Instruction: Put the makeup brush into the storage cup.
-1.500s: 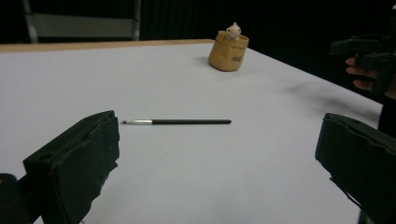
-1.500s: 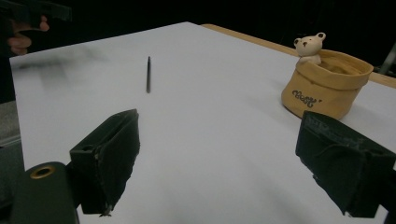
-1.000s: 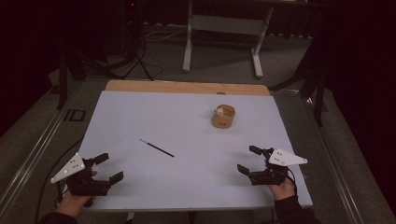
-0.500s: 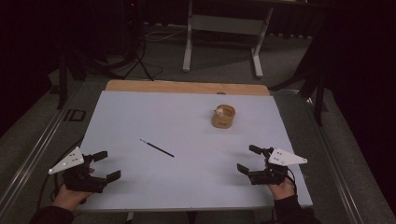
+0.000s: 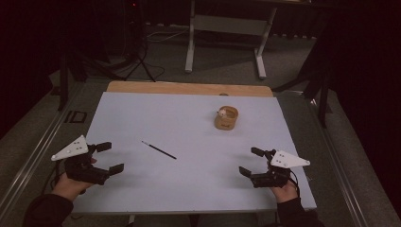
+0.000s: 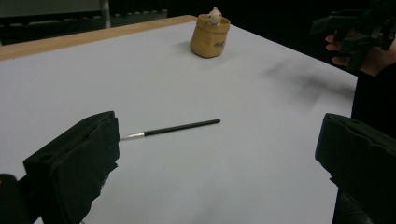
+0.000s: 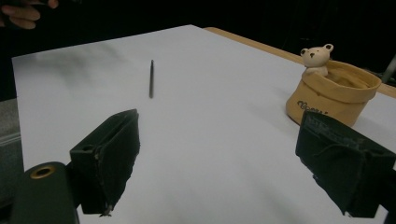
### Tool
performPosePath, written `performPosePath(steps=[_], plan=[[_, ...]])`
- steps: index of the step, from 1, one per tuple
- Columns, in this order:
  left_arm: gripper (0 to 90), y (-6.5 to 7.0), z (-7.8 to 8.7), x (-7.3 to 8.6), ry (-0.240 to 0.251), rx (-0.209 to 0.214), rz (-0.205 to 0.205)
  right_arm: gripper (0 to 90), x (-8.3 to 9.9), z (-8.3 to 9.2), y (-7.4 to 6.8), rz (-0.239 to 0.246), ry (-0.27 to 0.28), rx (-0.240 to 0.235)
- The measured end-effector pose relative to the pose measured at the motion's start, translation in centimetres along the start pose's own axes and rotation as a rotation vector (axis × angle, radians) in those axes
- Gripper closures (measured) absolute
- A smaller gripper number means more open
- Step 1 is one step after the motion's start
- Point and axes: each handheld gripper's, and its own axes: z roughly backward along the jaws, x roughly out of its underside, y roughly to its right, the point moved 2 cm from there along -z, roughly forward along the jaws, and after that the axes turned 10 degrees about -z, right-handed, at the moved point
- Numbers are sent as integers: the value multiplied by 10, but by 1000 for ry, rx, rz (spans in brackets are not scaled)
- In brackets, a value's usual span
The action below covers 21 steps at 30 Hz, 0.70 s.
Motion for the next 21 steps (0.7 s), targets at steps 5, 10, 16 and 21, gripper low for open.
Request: performPosePath(steps=[5, 10, 16, 21], plan=[[2, -3, -8, -13, -24, 27, -29, 136, 0, -1, 0, -2, -2, -3], [2, -6, -17, -25, -55, 51, -67, 136, 0, -1, -1, -1, -5, -5], [2, -9, -26, -34, -94, 76, -103, 136, 0, -1, -1, -1, -5, -8], [2, -8, -33, -38, -127, 99, -137, 136, 0, -2, -1, 2, -6, -9]])
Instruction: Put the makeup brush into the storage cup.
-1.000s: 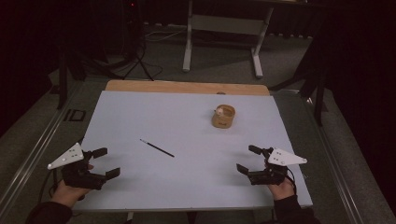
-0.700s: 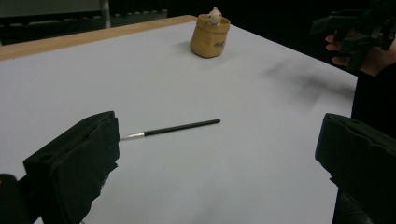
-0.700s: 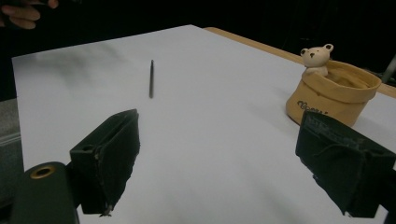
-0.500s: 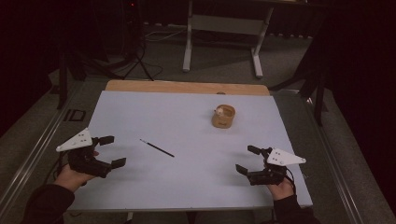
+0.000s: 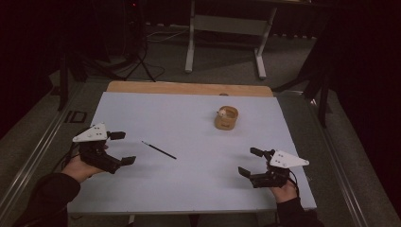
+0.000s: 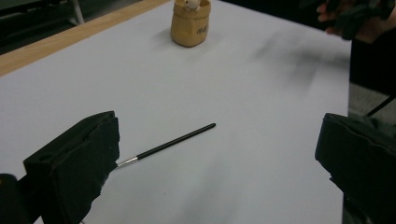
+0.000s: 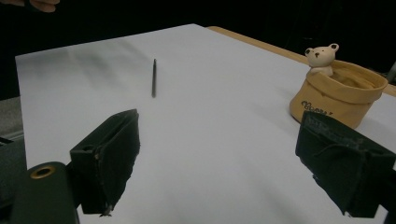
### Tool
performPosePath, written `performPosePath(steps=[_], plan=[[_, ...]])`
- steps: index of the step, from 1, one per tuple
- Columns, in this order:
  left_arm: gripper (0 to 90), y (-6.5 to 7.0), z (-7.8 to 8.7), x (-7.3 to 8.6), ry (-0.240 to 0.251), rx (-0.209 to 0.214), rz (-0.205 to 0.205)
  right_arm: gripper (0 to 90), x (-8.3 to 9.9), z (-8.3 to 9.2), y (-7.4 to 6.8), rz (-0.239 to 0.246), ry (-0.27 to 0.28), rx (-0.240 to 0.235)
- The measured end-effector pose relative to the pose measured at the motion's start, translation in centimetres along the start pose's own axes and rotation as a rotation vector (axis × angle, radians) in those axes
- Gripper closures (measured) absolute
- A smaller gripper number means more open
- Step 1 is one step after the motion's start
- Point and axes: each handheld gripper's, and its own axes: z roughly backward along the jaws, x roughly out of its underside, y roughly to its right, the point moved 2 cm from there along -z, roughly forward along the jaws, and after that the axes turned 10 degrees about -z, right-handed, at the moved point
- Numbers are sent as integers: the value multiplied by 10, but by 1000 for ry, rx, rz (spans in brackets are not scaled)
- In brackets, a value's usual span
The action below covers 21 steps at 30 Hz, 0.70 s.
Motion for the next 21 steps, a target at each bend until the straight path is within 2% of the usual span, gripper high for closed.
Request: performPosePath(steps=[7, 21], plan=[[2, -2, -16, -12, -72, 47, -66, 138, 0, -1, -1, -2, -1, -4], [12, -7, -53, -26, -200, 124, -151, 138, 0, -3, -3, -3, -4, -21]])
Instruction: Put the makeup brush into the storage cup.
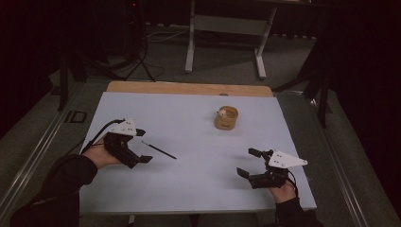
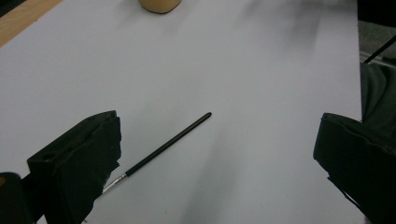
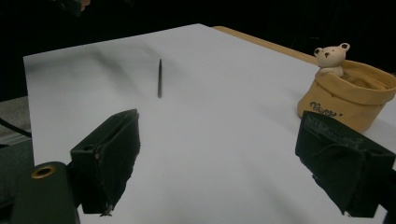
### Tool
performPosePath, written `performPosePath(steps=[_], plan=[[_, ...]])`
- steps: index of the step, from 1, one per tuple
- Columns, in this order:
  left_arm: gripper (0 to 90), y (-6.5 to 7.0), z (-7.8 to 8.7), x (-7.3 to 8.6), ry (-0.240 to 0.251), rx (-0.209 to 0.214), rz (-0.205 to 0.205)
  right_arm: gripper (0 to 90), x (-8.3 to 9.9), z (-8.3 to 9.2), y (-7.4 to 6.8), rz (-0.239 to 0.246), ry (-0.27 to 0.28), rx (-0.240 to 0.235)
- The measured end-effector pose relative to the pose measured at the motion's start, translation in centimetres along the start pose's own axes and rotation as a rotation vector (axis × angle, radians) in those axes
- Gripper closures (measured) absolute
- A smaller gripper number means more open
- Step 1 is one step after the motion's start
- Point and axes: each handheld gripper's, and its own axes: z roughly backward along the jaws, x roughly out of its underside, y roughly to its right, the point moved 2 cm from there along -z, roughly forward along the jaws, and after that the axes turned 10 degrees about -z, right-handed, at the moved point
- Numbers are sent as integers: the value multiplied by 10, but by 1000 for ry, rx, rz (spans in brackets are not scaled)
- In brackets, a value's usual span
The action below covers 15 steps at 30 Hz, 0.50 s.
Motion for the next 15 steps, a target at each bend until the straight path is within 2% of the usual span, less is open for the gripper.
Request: performPosePath(steps=[3, 5, 7, 9, 15], plan=[[16, -2, -3, -2, -21, 7, -17, 138, 0, 0, 0, 1, -1, 0], [32, -3, -8, -5, -52, 30, -38, 138, 0, -1, 0, -1, -2, -1], [32, -4, -12, -6, -73, 35, -56, 138, 0, -1, 0, 0, -2, -1], [38, -4, -14, -6, -80, 38, -61, 138, 0, -1, 0, -2, -2, -3], [48, -9, -25, -8, -155, 65, -104, 138, 0, -1, -1, 0, -3, -2]])
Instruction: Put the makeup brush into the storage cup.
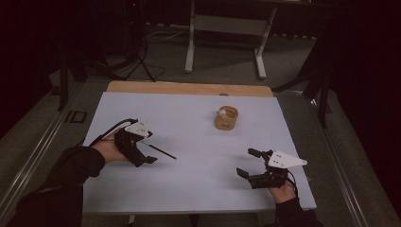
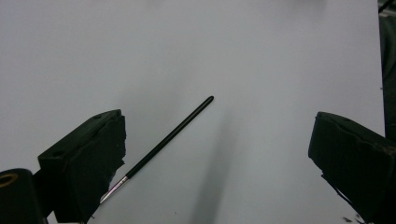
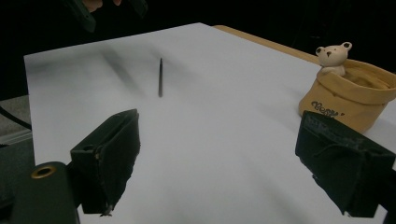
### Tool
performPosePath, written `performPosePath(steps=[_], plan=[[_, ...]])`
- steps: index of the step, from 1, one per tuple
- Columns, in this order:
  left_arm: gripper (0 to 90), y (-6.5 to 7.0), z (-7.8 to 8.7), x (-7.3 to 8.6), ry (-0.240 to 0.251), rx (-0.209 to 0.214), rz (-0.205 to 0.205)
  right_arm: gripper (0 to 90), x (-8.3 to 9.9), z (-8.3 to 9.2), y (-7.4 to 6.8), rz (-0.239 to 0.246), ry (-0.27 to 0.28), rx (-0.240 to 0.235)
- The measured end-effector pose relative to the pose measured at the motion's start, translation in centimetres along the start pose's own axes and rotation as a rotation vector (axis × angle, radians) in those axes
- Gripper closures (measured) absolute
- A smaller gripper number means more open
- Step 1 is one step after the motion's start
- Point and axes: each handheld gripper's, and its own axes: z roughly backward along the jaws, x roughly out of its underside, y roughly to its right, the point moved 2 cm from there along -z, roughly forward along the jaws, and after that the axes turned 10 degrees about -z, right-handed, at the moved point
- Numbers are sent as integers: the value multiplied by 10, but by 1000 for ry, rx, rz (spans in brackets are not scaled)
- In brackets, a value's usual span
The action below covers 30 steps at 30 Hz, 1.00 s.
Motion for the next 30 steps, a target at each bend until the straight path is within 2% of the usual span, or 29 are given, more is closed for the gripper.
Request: performPosePath(steps=[4, 6, 7, 10, 16, 22, 28, 30], plan=[[64, -3, -6, -3, -43, 10, -33, 138, 0, -1, 0, 2, -3, -1], [68, -3, -7, -4, -54, 12, -37, 138, 0, -1, 0, 1, -4, -1], [68, -4, -10, -5, -82, 13, -57, 138, 1, -1, 0, 1, -4, -1], [107, -5, -16, -6, -119, 17, -85, 138, 1, -1, 0, 0, -8, -1], [141, -8, -25, -6, -174, 27, -110, 138, 1, -1, 0, -3, -7, -2], [202, -19, -29, -4, -179, 45, -112, 138, 1, -1, 0, -3, -6, -2], [318, -24, -36, 1, -207, 22, -156, 138, 1, -1, 0, -4, -8, -2], [332, -25, -38, 3, -208, 33, -196, 138, 1, -1, 0, -3, -8, -2]])
